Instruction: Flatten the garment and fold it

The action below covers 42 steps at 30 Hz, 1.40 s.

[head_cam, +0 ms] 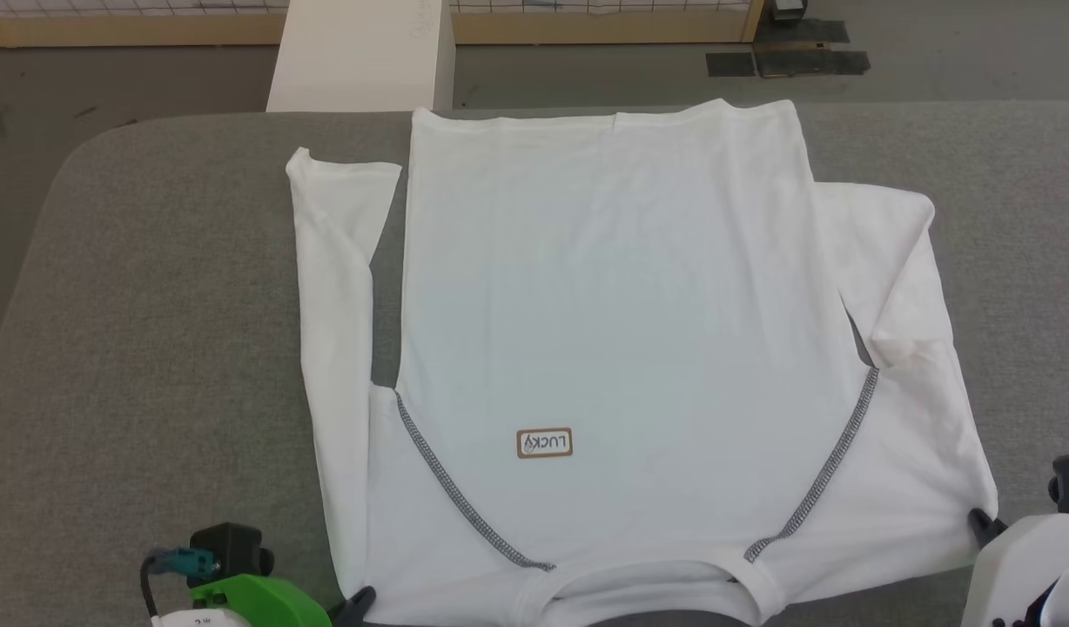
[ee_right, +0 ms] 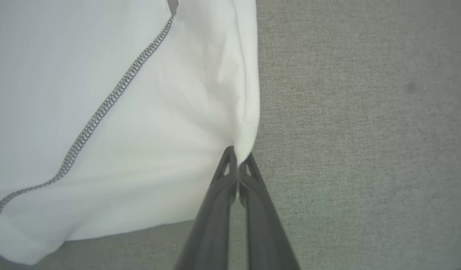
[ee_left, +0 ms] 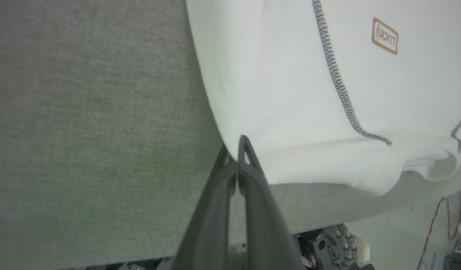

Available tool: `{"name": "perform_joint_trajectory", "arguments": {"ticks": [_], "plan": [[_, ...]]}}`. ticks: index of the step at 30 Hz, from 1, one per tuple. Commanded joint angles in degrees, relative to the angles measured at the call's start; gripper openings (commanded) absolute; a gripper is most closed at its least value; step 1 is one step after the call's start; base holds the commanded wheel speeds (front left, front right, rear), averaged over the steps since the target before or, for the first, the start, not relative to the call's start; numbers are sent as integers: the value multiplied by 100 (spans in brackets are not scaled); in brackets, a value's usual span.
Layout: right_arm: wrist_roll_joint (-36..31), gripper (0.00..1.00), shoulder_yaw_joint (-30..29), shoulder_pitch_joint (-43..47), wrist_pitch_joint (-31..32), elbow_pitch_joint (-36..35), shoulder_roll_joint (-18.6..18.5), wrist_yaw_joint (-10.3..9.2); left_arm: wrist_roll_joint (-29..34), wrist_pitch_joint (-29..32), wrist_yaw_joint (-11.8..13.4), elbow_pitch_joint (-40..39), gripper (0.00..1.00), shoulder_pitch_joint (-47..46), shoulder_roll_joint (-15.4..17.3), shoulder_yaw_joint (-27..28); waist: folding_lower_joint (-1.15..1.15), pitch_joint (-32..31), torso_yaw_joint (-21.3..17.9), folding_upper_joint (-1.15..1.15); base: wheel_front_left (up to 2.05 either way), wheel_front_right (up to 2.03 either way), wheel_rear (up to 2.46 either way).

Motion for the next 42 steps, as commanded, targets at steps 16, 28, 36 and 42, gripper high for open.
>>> {"name": "perform_joint_trajectory", "arguments": {"ticks": [16,28,36,42], "plan": [[429,100,-58,49,-524,1395,-10,-12,18,-165,-153,762,52,-103,-101,-235,1,11,-6,0,0,0,0],[579,100,35,-20,-2392,538,-10,-12,490,-1865,-454,867,100,-641,-146,184,1,-118,-41,0,0,0,0],[140,100,520,-307,-3768,289,-10,-12,1236,-2876,-555,956,100,-1872,174,359,1,244,-133,0,0,0,0],[-26,100,720,-762,-4169,139,-43,-12,1598,-2467,-789,1415,100,-3457,733,244,1,927,-320,0,0,0,0]]}}
